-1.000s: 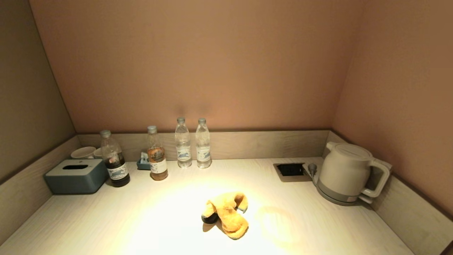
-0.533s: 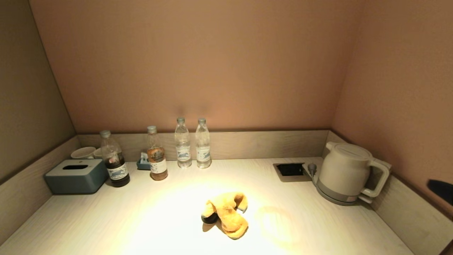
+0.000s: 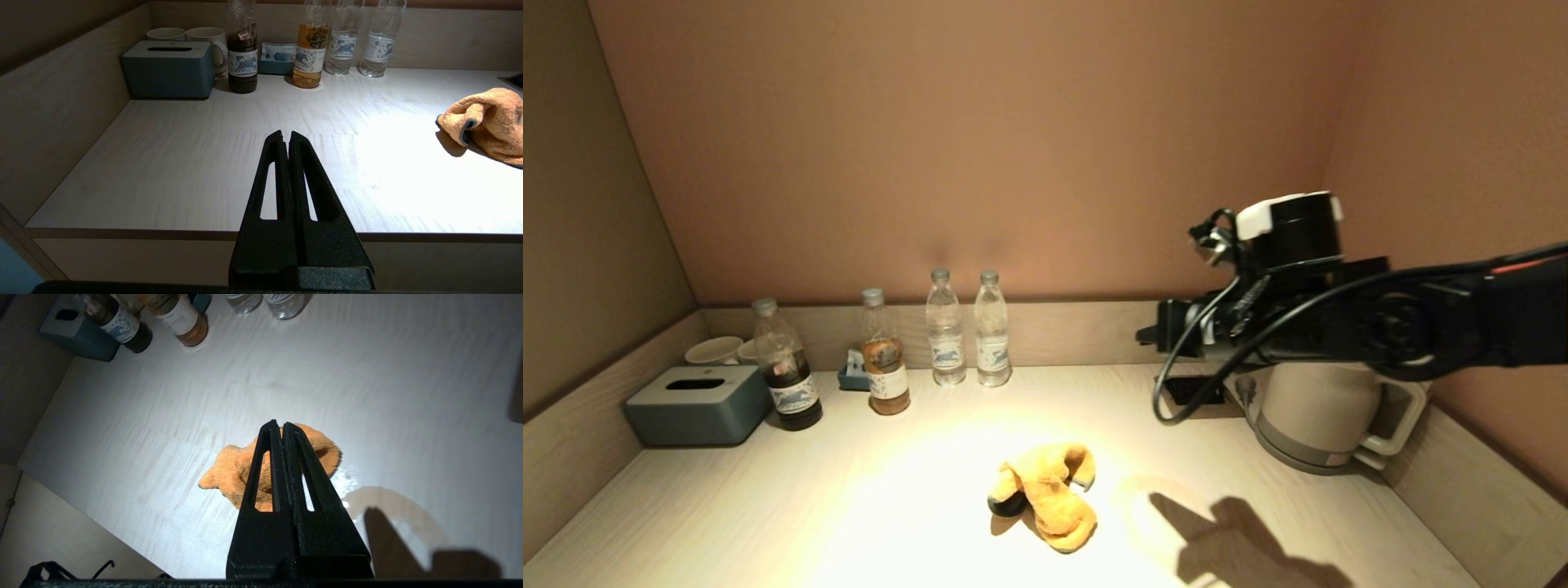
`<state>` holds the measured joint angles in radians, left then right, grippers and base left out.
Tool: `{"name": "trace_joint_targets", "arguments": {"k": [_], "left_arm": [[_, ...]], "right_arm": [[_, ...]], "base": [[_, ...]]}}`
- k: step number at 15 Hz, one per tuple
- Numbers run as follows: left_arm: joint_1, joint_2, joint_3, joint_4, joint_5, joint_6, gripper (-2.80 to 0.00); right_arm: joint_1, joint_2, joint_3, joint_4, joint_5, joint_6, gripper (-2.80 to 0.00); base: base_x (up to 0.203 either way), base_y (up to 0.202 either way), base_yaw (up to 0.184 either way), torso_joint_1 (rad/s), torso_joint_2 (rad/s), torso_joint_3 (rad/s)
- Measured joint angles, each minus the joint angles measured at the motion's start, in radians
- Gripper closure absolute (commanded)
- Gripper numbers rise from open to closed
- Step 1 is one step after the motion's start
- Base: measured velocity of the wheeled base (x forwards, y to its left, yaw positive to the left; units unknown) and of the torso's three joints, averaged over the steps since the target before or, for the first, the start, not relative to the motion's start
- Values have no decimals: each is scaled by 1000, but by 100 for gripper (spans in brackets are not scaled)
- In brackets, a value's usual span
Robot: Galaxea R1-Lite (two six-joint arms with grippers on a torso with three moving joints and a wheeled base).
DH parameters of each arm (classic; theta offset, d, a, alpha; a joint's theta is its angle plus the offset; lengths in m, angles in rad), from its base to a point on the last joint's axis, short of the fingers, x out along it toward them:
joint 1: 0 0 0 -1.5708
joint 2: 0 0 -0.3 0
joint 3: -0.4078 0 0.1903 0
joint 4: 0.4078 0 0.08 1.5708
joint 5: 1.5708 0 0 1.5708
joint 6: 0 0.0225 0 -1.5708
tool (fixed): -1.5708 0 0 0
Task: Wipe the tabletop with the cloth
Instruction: Pick up the tablecloth
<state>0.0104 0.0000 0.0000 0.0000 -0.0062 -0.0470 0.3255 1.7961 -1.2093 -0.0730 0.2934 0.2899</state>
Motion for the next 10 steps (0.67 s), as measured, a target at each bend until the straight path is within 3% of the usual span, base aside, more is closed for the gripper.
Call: {"name": "trace_joint_targets", "arguments": {"k": [5,10], "left_arm": [[1,0,0,0,0,0,0],[0,0,0,1,0,0,0]], "right_arm": [[114,160,-48,-3,7,101,0],[184,205,-47,46,-58,102,0]], "base": [[0,0,0,0,0,0],[0,0,0,0,0,0]]}}
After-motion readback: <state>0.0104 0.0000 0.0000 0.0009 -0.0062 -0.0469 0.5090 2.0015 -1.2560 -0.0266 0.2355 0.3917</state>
